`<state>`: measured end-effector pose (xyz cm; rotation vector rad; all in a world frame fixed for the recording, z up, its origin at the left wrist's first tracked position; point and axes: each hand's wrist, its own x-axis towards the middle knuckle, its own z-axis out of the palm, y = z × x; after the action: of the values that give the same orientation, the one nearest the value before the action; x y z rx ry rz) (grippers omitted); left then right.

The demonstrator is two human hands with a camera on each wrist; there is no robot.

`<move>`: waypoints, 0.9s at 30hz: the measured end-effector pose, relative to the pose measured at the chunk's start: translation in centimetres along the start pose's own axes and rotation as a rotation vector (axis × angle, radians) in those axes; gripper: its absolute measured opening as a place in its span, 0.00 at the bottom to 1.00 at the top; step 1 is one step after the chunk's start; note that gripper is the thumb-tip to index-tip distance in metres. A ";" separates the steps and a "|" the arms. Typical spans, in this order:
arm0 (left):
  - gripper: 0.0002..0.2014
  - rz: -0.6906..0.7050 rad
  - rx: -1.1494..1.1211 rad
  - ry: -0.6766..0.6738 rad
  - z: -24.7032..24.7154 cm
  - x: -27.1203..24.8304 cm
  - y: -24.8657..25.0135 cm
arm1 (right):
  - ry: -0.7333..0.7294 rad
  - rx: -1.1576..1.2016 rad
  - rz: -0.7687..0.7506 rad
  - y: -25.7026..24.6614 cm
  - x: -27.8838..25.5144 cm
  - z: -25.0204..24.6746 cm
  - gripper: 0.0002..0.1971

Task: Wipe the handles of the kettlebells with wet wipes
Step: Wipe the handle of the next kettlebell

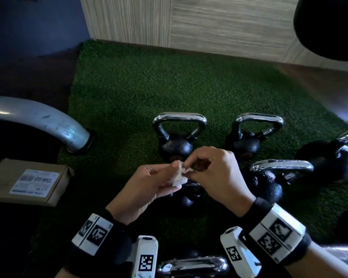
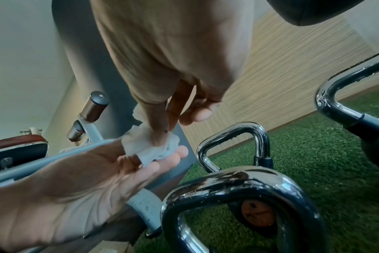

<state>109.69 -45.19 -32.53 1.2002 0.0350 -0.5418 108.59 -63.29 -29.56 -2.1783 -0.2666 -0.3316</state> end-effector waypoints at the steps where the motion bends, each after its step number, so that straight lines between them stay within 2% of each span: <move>1: 0.12 0.000 -0.007 0.002 -0.1 0.1 -0.1 | 0.013 -0.008 -0.034 0.2 0.0 0.1 0.08; 3: 0.13 0.006 0.034 0.015 -0.1 0.2 -0.3 | -0.029 0.010 -0.053 0.7 0.0 0.0 0.06; 5: 0.13 0.084 0.132 0.045 -0.3 0.1 -0.4 | -0.160 0.010 -0.019 1.5 0.0 -0.7 0.07; 7: 0.10 0.310 0.405 0.150 -0.7 -0.1 -0.2 | -0.218 -0.085 0.062 3.0 0.0 -1.6 0.14; 8: 0.09 0.456 0.594 0.204 -0.7 -0.3 -0.1 | -0.192 -0.140 0.134 4.1 -0.1 -2.0 0.17; 10: 0.06 0.719 0.880 0.229 -0.3 -0.6 -0.2 | -0.149 -0.230 0.340 7.0 -0.5 -2.4 0.20; 11: 0.07 0.796 0.987 0.223 -0.1 -0.4 -0.5 | -0.186 -0.242 0.451 8.3 -0.7 -2.3 0.20; 13: 0.10 0.809 1.160 0.203 0.1 0.4 -1.3 | -0.349 -0.239 0.628 10.8 -1.6 -1.1 0.19; 15: 0.11 0.773 1.290 0.167 0.1 1.1 -2.5 | -0.431 -0.224 0.700 12.1 -2.4 0.5 0.17; 18: 0.09 0.772 1.394 0.133 0.5 1.1 -3.1 | -0.351 -0.038 0.723 12.9 -3.5 2.5 0.23; 20: 0.12 0.764 1.461 0.128 0.8 1.1 -3.3 | -0.320 0.014 0.722 13.3 -4.1 3.4 0.30; 23: 0.17 0.755 1.487 0.080 0.9 0.9 -3.4 | -0.247 0.026 0.733 13.9 -4.8 4.0 0.26; 27: 0.11 0.753 1.394 0.128 -1.5 0.5 -3.0 | -0.204 0.047 0.718 14.3 -5.2 4.4 0.17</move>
<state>109.27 -44.80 -35.86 2.4166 -0.7724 0.3015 108.72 -68.37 -44.53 -2.1050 0.3943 0.2976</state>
